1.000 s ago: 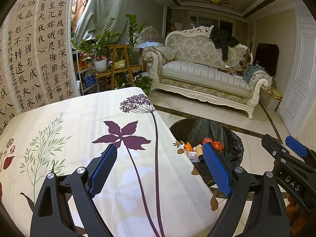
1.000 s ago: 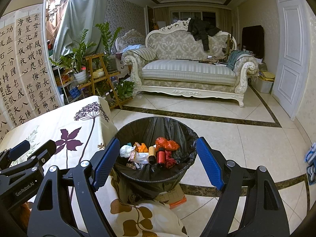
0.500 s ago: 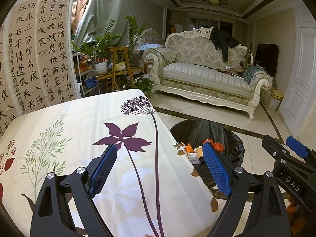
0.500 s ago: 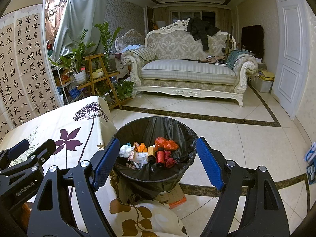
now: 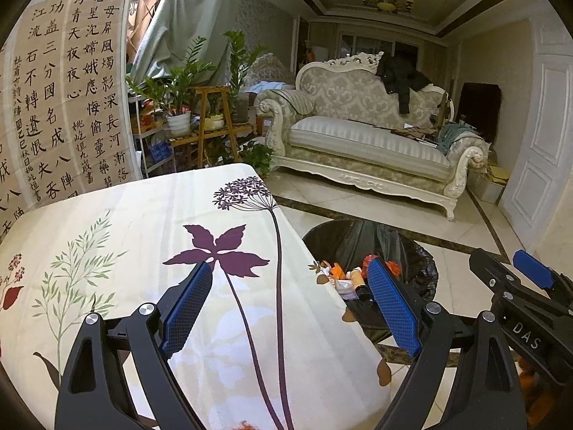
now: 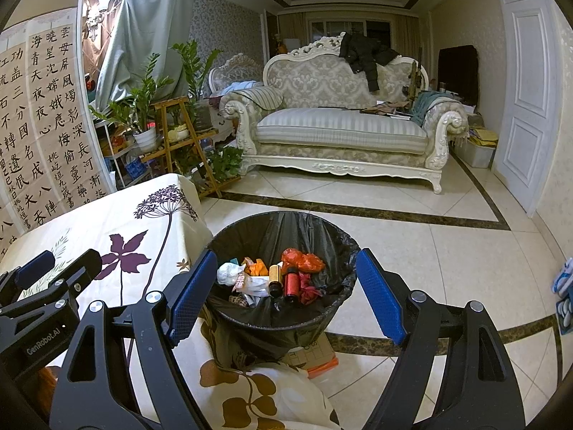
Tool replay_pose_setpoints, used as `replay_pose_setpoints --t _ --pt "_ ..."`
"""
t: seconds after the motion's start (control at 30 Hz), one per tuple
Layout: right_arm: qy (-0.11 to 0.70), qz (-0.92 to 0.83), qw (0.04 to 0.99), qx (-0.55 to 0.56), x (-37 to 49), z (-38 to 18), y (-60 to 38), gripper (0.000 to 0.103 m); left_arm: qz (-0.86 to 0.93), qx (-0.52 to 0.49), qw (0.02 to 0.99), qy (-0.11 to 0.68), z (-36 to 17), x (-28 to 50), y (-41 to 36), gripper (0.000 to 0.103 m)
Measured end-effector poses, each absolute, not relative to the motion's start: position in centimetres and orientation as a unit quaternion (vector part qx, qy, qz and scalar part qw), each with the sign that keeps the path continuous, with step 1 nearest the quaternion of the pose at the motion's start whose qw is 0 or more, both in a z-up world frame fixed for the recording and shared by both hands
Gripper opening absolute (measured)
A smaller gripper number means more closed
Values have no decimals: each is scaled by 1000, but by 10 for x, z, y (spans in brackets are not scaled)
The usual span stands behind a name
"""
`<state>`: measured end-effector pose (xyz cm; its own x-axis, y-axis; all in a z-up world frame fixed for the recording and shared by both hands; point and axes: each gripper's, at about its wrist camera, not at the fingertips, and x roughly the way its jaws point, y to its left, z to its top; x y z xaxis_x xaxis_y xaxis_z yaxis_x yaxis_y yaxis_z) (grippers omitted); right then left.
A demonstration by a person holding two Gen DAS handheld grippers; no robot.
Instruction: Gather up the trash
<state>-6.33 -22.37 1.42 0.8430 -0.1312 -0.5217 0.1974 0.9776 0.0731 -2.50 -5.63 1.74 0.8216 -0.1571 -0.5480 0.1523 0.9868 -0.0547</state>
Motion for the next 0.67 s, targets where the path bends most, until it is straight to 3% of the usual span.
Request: replay_pose_setpoints --t 0.67 --pt "270 -76 958 58 -57 4 -212 78 -73 -16 951 299 11 -18 -45 86"
